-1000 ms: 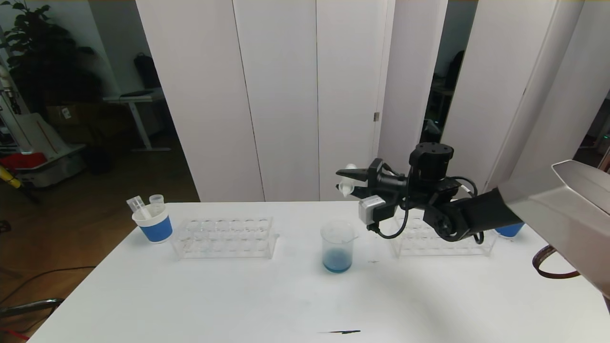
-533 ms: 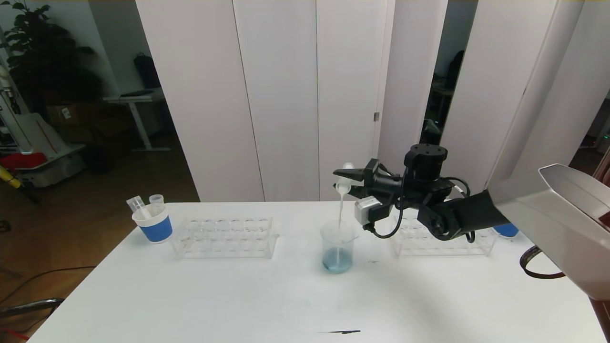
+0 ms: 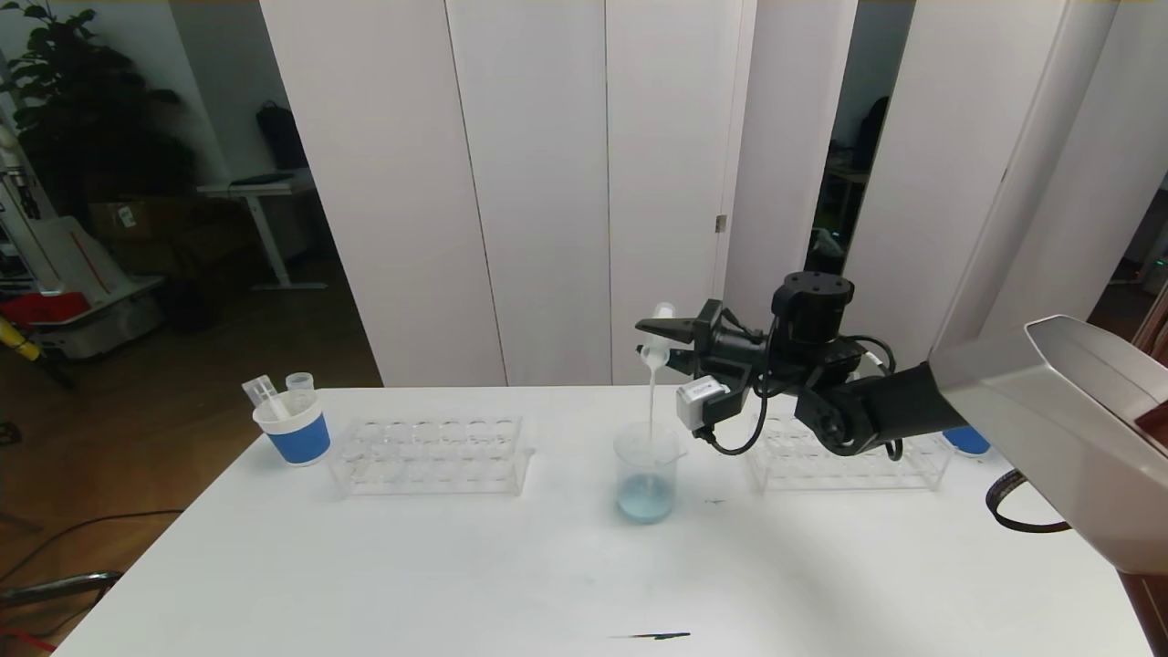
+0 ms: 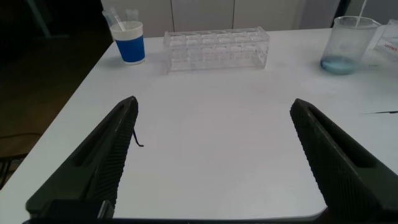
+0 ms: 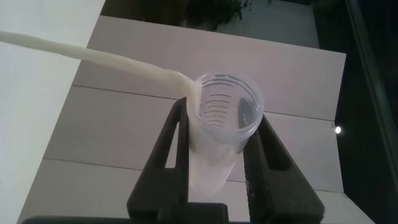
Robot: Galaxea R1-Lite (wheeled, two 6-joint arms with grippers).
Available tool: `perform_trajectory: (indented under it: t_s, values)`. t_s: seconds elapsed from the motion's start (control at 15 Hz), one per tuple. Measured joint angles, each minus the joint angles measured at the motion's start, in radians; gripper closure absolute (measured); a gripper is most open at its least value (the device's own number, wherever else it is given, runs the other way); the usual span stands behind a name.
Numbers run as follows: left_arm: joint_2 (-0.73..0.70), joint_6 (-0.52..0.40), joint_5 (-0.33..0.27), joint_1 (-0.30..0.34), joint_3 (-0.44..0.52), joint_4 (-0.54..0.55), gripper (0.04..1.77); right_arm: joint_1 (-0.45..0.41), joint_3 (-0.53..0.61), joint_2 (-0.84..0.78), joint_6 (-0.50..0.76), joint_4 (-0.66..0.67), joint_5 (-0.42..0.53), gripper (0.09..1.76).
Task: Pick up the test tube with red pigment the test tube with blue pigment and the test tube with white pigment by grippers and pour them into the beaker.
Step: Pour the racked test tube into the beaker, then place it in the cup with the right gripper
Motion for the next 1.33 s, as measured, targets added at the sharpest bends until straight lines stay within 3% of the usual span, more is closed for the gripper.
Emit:
perform_trajectory:
  t_s: [0.8,1.33]
  values:
    - [0.000,0.000,0.000,0.000,0.000,0.000,0.06,0.001,-0.119,0.025,-0.158,0.053,0.083,1.28]
    - [0.000,0.000,0.000,0.000,0.000,0.000,0.06,0.035,-0.146,0.011,-0.126,0.044,0.065,1.28]
